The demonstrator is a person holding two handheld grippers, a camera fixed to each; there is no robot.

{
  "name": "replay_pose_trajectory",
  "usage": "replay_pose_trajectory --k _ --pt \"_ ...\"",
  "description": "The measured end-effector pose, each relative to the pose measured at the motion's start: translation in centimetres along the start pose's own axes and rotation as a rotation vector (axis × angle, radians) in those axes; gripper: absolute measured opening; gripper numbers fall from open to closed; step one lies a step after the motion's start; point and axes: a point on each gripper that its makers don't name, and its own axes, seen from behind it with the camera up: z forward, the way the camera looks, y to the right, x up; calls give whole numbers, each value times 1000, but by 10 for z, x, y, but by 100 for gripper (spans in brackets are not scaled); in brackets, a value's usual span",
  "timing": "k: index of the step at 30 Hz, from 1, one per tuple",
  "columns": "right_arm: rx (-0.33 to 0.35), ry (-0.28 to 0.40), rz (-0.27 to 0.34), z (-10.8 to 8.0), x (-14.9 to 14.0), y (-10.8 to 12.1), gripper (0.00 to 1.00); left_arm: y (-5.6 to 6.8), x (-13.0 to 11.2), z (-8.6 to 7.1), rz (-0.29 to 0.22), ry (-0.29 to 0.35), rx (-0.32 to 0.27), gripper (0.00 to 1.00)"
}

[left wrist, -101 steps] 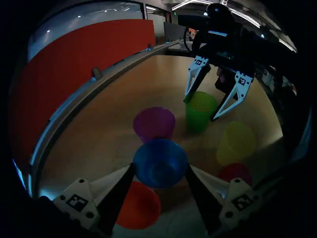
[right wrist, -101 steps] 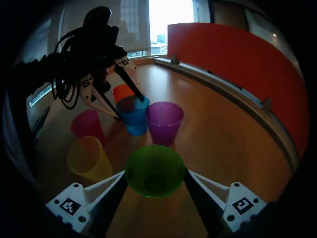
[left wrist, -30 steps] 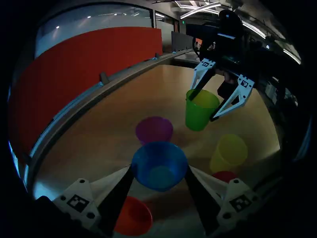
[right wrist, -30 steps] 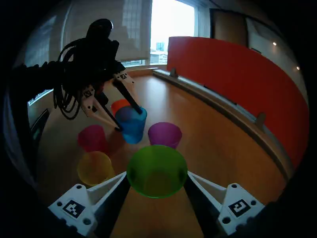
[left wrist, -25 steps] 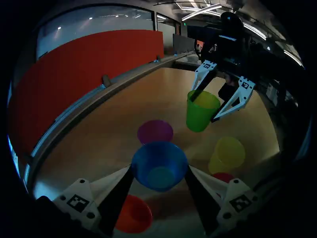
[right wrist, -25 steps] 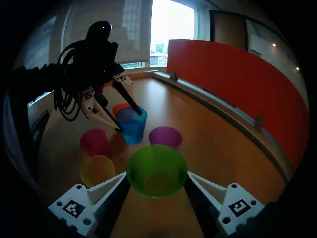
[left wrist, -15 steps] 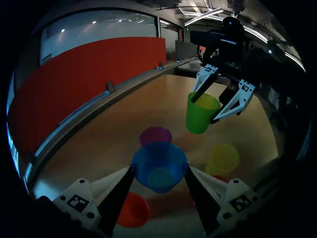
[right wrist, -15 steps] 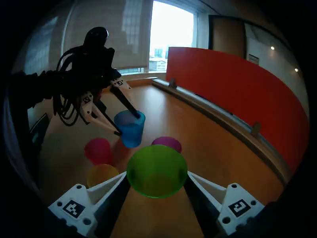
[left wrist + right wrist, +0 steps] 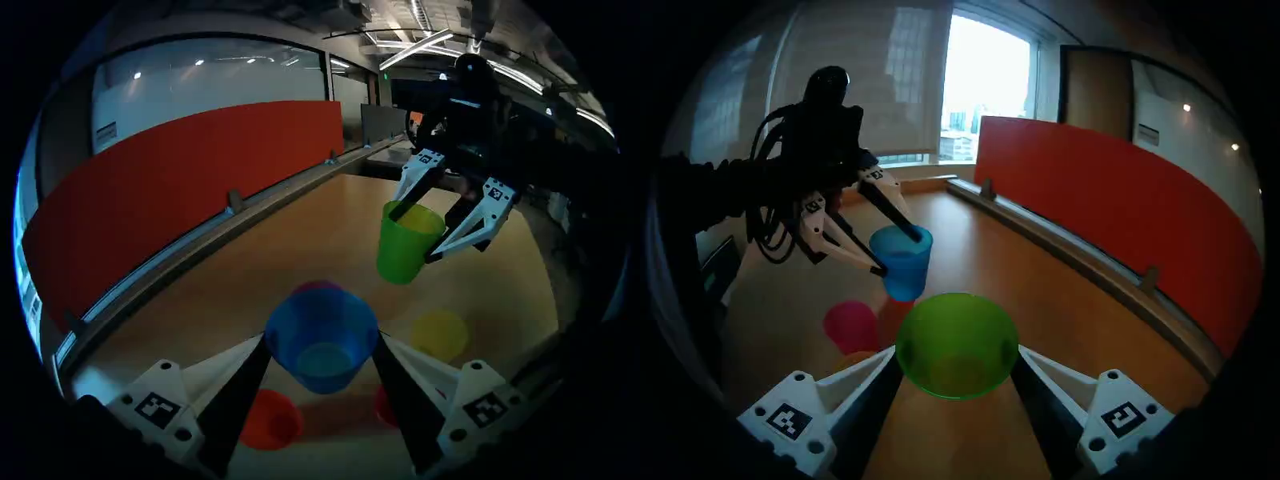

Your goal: Pour water

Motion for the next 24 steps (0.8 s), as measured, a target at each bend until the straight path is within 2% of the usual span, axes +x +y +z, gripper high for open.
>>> replay_pose_trajectory --k 24 --pt "-6 146 13 -24 43 -28 90 10 29 -45 -20 102 57 87"
